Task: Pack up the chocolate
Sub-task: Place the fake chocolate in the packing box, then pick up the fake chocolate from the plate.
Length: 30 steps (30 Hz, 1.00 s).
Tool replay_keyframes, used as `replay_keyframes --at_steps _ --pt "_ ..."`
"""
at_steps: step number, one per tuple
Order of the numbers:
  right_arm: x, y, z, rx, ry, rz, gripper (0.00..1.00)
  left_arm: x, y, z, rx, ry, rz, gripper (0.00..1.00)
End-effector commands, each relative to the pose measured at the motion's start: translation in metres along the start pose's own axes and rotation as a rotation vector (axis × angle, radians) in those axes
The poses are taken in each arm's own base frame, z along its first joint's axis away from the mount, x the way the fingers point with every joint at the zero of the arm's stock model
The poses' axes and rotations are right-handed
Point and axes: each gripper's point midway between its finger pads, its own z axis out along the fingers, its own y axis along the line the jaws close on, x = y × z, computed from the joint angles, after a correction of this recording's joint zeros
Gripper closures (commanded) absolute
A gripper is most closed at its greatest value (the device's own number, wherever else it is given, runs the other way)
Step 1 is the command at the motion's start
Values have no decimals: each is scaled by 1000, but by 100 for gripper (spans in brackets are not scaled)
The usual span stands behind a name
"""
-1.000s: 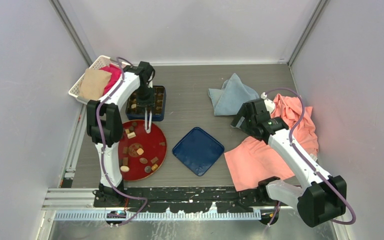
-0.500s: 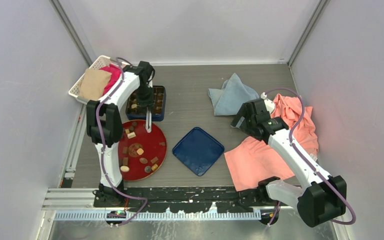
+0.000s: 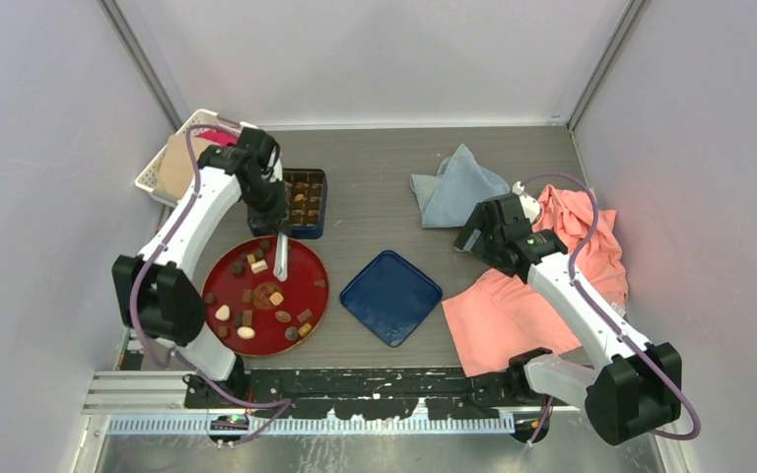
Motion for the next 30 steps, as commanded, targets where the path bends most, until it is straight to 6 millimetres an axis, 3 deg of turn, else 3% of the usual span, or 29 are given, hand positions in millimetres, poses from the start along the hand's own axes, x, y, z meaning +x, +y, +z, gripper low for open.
replay_keyframes --at_steps 1,9,15,20,30 --pt "-12 15 -2 -55 -41 11 5 35 -12 -16 124 36 74 100" --pt "-7 11 -3 -61 -39 14 5 94 35 -24 -64 108 25 100" --pt "-4 13 -2 -72 -26 13 5 126 52 -15 -134 191 -22 98" --pt "-4 13 -1 -73 -24 9 5 133 57 -2 -159 223 -43 81" --pt "-3 8 -3 -58 -31 0 5 133 60 23 -195 240 -94 73"
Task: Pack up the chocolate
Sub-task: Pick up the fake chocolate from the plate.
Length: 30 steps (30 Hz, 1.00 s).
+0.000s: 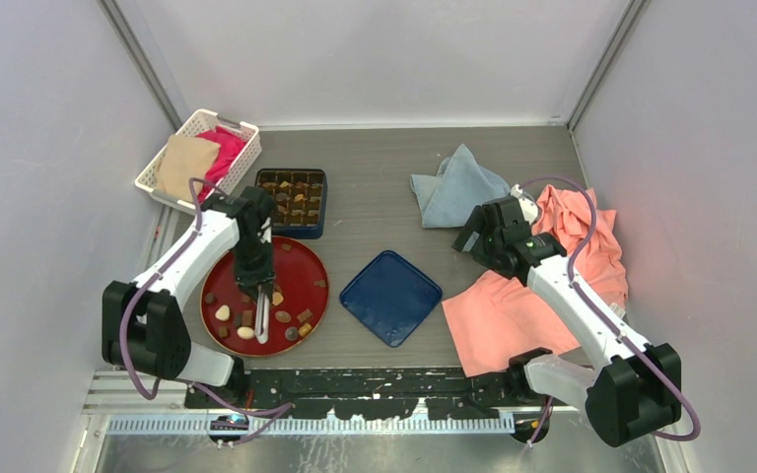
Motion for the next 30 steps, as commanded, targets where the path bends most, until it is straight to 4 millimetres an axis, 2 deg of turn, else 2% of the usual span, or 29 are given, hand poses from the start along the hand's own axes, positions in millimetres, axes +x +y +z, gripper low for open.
replay_keyframes --at_steps 1,2,16,19,25,30 --pt "-10 6 -7 -31 -50 -1 4 -9 5 6 -45 -34 -40 70" --pt "-10 6 -6 -31 -51 -1 5 -10 9 7 -68 -42 -48 68" --pt "-13 11 -5 -38 -45 -6 5 -6 20 21 -131 -53 -120 66" --pt "-13 12 -5 -39 -41 -5 5 -7 23 18 -147 -74 -143 66" --pt "-15 13 -6 -41 -45 -5 5 -11 35 15 -191 -115 -184 59" --pt "-15 12 -7 -38 -48 -9 5 -14 33 17 -159 -112 -185 59"
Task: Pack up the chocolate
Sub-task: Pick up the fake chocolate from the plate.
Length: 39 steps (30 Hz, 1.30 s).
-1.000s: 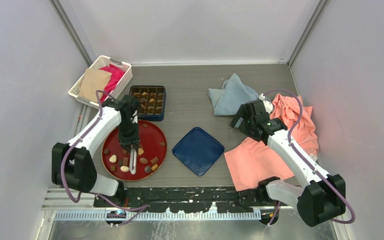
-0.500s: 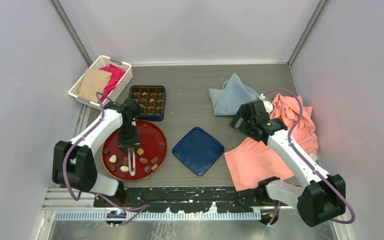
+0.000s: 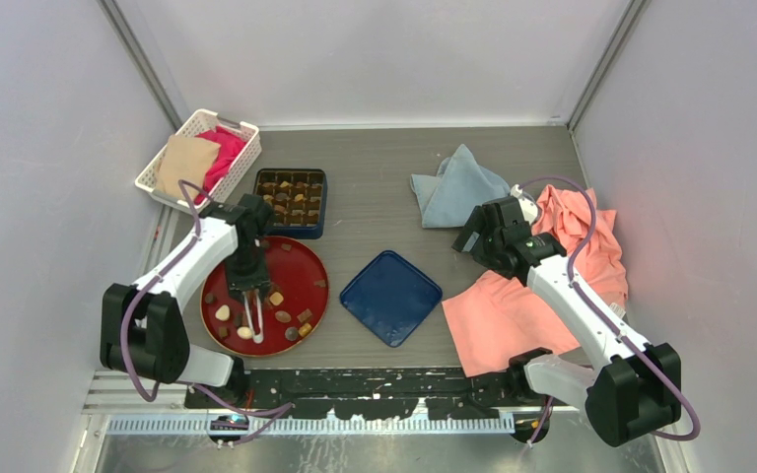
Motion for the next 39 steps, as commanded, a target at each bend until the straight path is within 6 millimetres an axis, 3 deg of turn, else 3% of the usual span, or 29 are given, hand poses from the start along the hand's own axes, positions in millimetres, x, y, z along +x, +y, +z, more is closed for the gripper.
replay_keyframes --at_steps 1,13,19,29,39 --pt "-16 12 -7 -38 -50 -5 4 -9 -1 -1 31 -37 -29 59" --pt "-15 9 -9 -29 -56 -3 5 -3 -39 9 224 73 34 62" --pt "-14 11 -7 -35 -48 2 4 7 -53 -2 323 107 39 63" --pt "-14 15 -4 -47 -38 9 5 13 -52 -5 316 109 41 63" --pt "-13 13 -4 -39 -40 8 5 20 -68 -5 325 146 115 63"
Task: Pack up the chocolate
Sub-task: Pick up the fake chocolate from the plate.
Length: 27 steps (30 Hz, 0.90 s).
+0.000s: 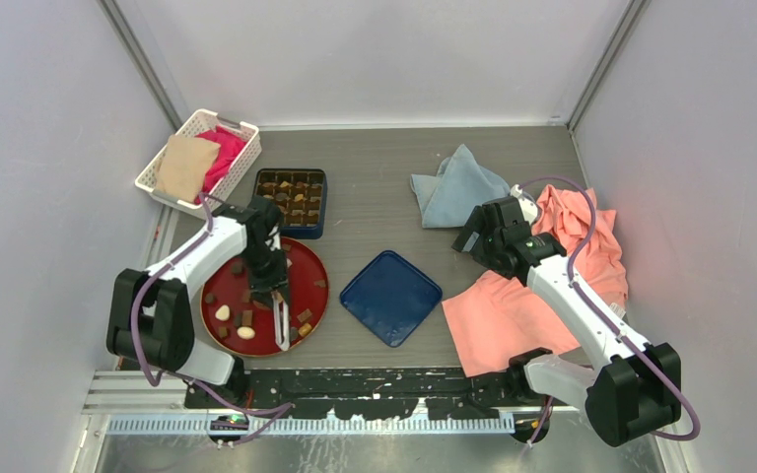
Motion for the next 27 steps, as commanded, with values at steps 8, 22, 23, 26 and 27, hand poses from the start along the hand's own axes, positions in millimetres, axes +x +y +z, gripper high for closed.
replay_keyframes --at_steps 8,22,23,26,27 --pt "-14 13 -4 -39 -39 5 5 1 -3 -17 -53 -13 100 62" --pt "-16 11 -8 -36 -52 4 5 -6 11 -12 -143 49 206 56" --pt "-16 12 -8 -37 -53 5 5 -6 10 -10 -140 55 209 56" --pt "-16 13 -8 -40 -52 8 5 -13 6 -6 -128 58 227 57" --pt "-16 13 -7 -43 -48 8 5 -17 5 -5 -133 53 228 57"
